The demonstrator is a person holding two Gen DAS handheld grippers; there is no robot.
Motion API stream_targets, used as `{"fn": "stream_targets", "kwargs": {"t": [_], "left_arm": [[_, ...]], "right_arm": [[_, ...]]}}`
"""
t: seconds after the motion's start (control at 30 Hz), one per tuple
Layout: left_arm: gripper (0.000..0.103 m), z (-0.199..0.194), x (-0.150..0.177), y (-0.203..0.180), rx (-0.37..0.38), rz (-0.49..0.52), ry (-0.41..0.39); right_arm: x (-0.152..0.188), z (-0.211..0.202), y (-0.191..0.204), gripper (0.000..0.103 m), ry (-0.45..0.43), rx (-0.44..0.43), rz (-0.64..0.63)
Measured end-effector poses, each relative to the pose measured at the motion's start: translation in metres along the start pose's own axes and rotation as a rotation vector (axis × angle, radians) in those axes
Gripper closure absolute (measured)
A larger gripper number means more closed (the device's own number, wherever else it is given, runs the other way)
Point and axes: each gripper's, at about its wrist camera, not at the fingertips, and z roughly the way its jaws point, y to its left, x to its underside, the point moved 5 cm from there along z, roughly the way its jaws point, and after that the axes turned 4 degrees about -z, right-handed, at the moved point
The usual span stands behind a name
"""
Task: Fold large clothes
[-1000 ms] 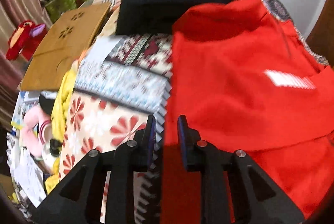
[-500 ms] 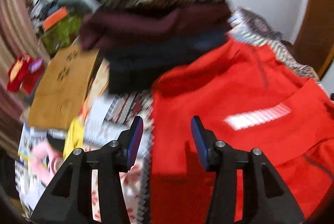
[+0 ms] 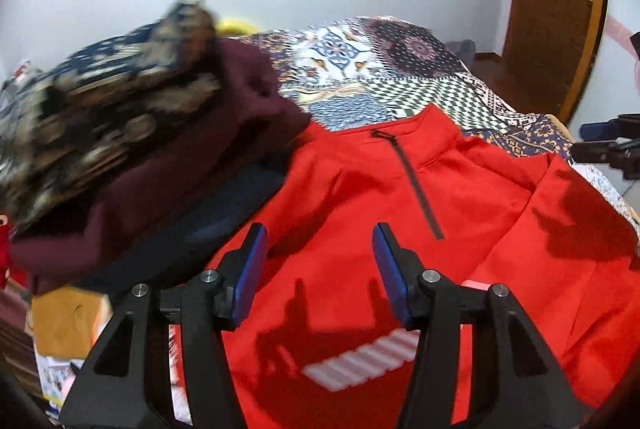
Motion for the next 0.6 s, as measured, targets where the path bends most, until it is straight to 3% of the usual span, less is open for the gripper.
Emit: {"fn": "stream_targets", "kwargs": {"t": [0.13, 0.27, 0.53, 0.6], "left_arm": [[0.049, 0.026, -0.020, -0.008, -0.005, 0.007, 0.017], [0.049, 0.057, -0.034, -0.013, -0.090, 0.082, 0.023], [0.049, 0.103, -0.035, -0.020, -0.177, 0.198, 0.056], [0.063, 0.109, -0.035, -0.020, -0.174, 0.207, 0.053]], "right_arm": [[-0.018, 0.023, 0.000, 0.042, 0.026, -0.051, 0.021], [-0.038, 0.053, -0.002, 0.042, 0.064, -0.091, 0.054], [-0.066, 0.121, -0.009, 0.042, 0.148, -0.104, 0.089], [-0.067, 0.137, -0.010, 0.042, 0.170, -0.094, 0.093]]}}
